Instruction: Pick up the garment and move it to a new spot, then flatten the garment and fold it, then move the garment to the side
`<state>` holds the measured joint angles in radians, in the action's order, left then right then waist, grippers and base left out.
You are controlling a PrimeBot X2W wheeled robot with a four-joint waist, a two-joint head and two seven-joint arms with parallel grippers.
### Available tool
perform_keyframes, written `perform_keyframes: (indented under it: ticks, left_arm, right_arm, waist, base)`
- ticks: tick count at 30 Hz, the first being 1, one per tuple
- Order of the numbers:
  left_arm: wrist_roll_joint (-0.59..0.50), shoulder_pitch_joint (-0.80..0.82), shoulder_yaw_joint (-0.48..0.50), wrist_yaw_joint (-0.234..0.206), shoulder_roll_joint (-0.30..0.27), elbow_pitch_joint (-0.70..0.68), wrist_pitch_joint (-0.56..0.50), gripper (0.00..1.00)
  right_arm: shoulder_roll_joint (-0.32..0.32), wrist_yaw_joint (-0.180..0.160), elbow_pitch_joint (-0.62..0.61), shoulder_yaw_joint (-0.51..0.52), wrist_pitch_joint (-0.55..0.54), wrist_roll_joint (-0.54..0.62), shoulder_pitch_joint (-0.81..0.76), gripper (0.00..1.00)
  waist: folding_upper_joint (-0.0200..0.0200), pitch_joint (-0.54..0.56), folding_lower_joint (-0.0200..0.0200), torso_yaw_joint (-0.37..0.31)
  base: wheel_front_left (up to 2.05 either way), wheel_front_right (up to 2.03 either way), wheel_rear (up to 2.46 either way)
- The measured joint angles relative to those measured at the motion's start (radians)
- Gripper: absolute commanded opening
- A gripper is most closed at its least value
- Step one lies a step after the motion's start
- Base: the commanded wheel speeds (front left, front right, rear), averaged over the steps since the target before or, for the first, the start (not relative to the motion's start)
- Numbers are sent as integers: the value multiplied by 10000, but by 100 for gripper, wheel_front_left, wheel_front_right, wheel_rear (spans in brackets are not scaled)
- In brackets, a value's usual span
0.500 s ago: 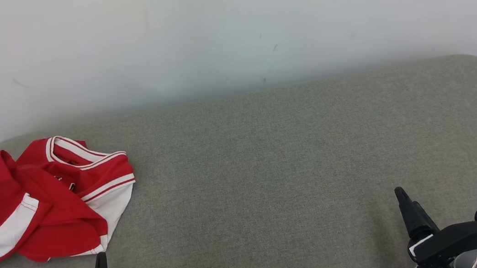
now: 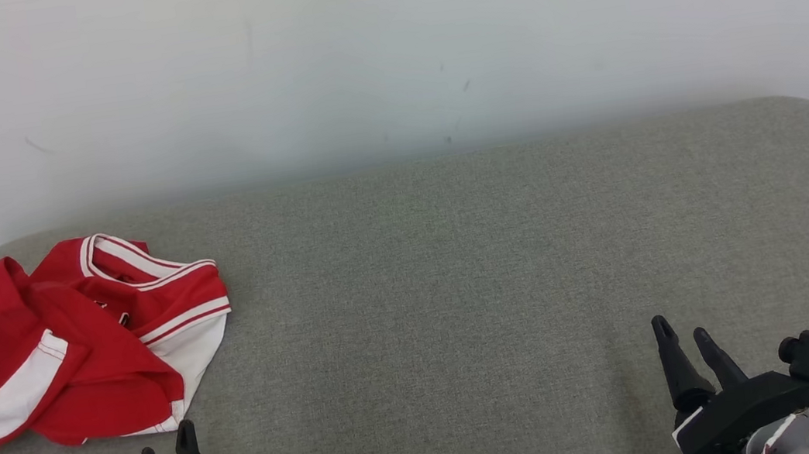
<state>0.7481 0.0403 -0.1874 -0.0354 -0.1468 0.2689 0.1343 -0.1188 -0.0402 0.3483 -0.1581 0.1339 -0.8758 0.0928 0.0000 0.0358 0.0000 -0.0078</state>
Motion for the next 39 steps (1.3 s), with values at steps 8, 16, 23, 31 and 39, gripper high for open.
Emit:
perform_keyframes:
  ticks: [8,16,23,31,39]
  left_arm:
    - [-1273,41,-372,-192,-150,-56,267,100]
    - [-2476,71,-700,-412,-384,-98,606,100]
    - [-3275,71,-934,-585,-474,-92,792,100]
    - [-4197,69,-1200,-790,-587,-102,863,100]
    - [-4203,68,-1267,-775,-671,-144,359,100]
  right_arm:
    - [-272,-228,67,-529,261,1313,64,100]
    - [-378,-431,113,-851,376,2351,180,100]
    - [-591,-627,109,-848,520,3030,180,100]
    - [-752,-832,59,-1058,499,3871,178,100]
    - [-803,-838,-140,-1103,-52,3933,144,100]
  waist:
    - [0,28,0,-9]
    - [0,40,0,-15]
    - [0,45,0,-36]
    - [0,66,0,-85]
    - [0,74,0,-113]
  base:
    - [0,0,0]
    - [0,0,0]
    - [0,0,0]
    - [0,0,0]
    - [0,0,0]
